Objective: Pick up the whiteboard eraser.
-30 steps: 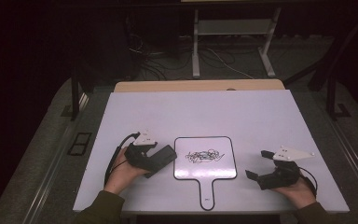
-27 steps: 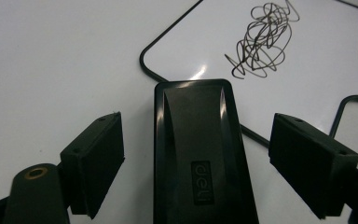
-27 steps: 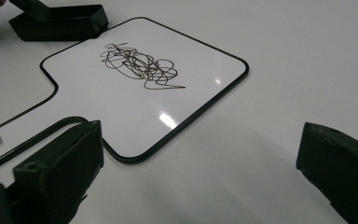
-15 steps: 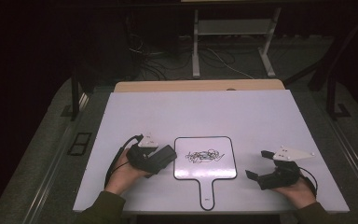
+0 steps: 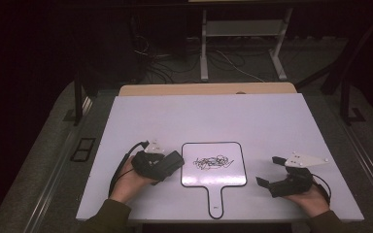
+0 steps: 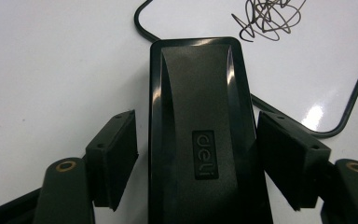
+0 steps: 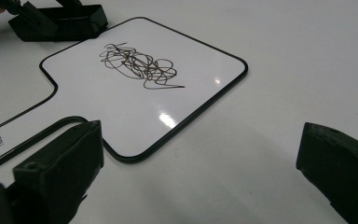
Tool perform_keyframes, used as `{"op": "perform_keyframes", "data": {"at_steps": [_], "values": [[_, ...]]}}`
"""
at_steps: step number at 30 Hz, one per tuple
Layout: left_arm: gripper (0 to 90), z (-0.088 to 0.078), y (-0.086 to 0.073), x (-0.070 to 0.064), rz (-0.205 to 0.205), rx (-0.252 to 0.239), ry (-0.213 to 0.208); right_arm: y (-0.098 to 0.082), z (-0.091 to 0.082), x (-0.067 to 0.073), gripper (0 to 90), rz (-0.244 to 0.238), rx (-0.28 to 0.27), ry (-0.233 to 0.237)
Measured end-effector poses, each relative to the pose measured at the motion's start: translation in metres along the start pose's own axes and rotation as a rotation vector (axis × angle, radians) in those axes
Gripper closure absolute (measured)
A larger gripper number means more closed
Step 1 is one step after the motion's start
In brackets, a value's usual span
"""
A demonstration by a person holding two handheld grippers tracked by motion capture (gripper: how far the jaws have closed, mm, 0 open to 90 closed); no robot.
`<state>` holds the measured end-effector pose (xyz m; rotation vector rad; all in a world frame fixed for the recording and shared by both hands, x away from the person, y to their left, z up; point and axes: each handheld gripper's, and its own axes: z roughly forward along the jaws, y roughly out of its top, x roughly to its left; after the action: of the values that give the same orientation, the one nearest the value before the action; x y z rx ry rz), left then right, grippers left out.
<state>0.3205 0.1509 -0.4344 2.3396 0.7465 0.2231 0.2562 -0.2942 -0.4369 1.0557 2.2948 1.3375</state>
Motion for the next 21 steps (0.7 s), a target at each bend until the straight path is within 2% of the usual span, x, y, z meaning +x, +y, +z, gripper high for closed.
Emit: {"op": "perform_keyframes", "data": {"at_steps": [8, 21], "values": [[35.1, -0.0001, -0.0007, 0.0015, -0.019, 0.004, -0.018, -0.0002, 0.0005, -0.0005, 0.0, -0.003, -0.001, 0.001], [37.0, 0.0016, -0.0004, 0.0033, -0.037, 0.023, -0.034, -0.0001, 0.0005, -0.0007, 0.0, 0.001, -0.002, 0.002]]}}
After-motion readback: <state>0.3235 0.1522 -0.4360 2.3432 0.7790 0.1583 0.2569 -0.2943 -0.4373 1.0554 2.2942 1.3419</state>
